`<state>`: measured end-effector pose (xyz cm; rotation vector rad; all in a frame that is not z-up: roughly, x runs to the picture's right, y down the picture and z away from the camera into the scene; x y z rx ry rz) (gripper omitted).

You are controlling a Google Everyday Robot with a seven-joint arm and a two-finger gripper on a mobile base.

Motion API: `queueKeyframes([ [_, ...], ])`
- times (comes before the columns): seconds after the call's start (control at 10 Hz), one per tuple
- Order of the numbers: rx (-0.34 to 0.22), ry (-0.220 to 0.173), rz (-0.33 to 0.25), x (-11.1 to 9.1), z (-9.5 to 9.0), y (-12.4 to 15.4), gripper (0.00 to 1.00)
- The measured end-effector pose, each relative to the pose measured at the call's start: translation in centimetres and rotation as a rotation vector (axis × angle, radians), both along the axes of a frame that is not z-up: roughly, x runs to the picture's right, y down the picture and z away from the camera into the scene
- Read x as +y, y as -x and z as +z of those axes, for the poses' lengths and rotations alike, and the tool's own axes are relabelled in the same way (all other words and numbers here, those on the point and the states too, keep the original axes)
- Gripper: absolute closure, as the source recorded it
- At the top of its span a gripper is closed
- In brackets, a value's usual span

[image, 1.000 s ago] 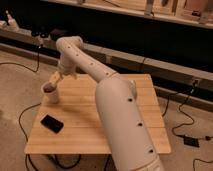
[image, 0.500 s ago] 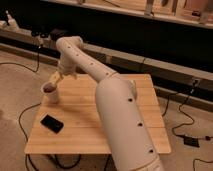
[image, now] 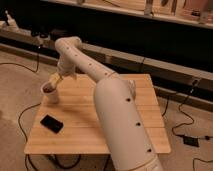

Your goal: Push the eraser across the table

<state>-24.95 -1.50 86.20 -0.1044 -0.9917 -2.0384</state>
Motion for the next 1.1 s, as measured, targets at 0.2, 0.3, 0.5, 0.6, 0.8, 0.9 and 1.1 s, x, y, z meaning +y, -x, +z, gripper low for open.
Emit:
queueKeyframes([
  [0.2,-0.005,0.036,-0.116,3.3,-1.6,2.7,0.20],
  [0.3,0.006,0.047,-0.167,4.6,-2.6,3.8,0.20],
  [0.5,0.004,0.049,-0.183,5.1,-3.1,4.6,0.20],
  [0.6,0.008,0.048,-0.179,4.9,-3.0,4.2,0.20],
  [0.8,0.006,0.049,-0.182,5.0,-3.0,4.5,0.20],
  [0.9,0.005,0.050,-0.181,5.0,-3.0,4.5,0.20],
  [1.1,-0.040,0.077,-0.189,7.1,-2.7,5.6,0.20],
])
